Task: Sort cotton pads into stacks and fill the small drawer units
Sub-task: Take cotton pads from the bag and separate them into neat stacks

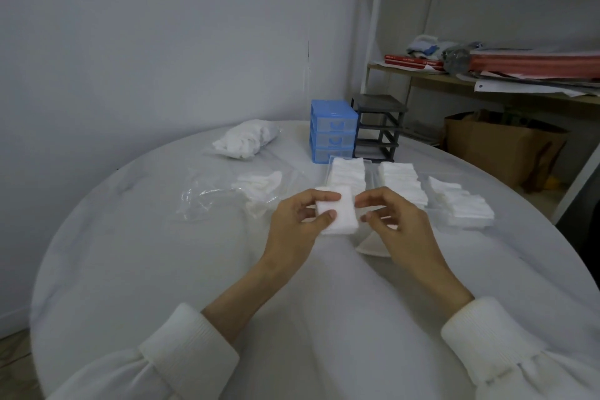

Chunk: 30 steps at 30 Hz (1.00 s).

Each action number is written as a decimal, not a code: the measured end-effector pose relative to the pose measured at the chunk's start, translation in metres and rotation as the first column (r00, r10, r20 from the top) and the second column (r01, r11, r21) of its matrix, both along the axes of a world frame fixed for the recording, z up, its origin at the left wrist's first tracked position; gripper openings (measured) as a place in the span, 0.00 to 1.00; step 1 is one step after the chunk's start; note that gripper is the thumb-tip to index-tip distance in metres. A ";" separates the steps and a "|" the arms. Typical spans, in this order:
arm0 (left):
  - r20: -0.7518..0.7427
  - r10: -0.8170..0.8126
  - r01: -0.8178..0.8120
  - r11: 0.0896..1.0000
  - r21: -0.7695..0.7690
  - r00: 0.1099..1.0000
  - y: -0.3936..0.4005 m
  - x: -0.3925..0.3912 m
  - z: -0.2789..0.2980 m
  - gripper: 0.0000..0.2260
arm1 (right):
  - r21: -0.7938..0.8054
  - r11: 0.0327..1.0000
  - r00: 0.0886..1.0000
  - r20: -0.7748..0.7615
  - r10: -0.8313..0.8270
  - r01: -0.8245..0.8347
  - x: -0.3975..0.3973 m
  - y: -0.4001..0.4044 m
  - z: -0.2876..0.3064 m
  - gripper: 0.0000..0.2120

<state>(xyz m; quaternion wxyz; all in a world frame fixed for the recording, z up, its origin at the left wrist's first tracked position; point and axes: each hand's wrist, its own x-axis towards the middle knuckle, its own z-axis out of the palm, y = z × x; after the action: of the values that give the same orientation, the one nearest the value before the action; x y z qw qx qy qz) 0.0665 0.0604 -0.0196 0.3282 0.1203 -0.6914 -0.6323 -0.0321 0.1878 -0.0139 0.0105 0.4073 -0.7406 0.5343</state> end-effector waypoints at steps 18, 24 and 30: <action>0.081 0.180 -0.183 0.983 0.032 0.980 -0.007 -0.003 -0.003 0.15 | 0.359 0.923 0.958 -0.286 -0.029 0.135 -0.011 0.008 -0.009 0.04; 0.104 0.187 -0.188 0.982 0.007 0.977 -0.005 -0.002 -0.003 0.12 | 0.122 0.987 0.990 -0.106 -0.088 0.100 -0.010 0.005 -0.006 0.07; 0.072 0.128 -0.130 0.991 0.019 0.989 -0.001 0.000 -0.001 0.14 | -0.142 0.990 0.966 0.257 0.018 0.020 -0.003 0.001 0.000 0.13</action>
<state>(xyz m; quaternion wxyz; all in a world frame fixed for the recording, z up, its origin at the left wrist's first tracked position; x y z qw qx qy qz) 0.0662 0.0589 -0.0204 0.3423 0.1910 -0.6859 -0.6130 -0.0354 0.1885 -0.0135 -0.0560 0.3324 -0.6956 0.6344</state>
